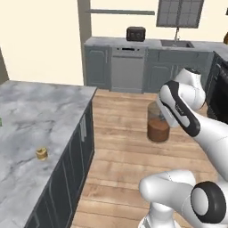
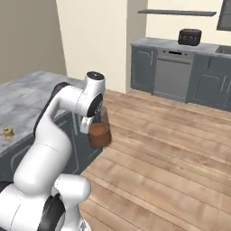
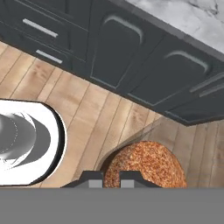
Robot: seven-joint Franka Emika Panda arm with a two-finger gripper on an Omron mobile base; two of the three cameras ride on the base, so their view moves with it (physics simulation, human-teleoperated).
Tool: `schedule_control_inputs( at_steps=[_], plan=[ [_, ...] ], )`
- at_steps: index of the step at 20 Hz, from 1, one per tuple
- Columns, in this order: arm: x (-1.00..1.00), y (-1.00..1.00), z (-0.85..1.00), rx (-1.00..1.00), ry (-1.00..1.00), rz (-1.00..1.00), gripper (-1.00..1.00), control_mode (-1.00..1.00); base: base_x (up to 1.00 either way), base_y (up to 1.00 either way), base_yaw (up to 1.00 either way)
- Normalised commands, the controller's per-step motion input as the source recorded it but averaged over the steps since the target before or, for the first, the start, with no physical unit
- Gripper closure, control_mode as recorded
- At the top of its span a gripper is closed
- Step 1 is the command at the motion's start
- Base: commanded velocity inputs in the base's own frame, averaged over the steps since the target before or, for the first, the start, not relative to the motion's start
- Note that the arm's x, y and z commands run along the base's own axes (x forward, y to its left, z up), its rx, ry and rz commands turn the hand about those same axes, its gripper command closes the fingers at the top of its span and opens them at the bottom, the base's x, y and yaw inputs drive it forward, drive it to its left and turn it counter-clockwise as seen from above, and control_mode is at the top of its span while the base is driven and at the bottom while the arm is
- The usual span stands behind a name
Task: Pick the jar and candle from the dining table and place them in the open cabinet. Close the cabinet after placing the objects.
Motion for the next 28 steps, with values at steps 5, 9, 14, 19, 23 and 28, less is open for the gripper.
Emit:
schedule_control_inputs(
  at_steps=[5,9,14,19,23,28],
  plan=[
    [0.0,0.0,0.0,0.0,0.0,0.0,1.0,1.0,0.21,0.37,-0.55],
    [0.0,0.0,0.0,0.0,0.0,0.0,1.0,1.0,0.54,0.33,-0.32],
    [0.0,0.0,0.0,0.0,0.0,0.0,1.0,1.0,0.95,0.25,-0.17],
    [0.0,0.0,0.0,0.0,0.0,0.0,1.0,1.0,1.0,0.26,-0.18],
    [0.0,0.0,0.0,0.0,0.0,0.0,1.0,1.0,1.0,0.23,-0.22],
    [0.0,0.0,0.0,0.0,0.0,0.0,1.0,1.0,1.0,0.24,-0.3]
  ],
)
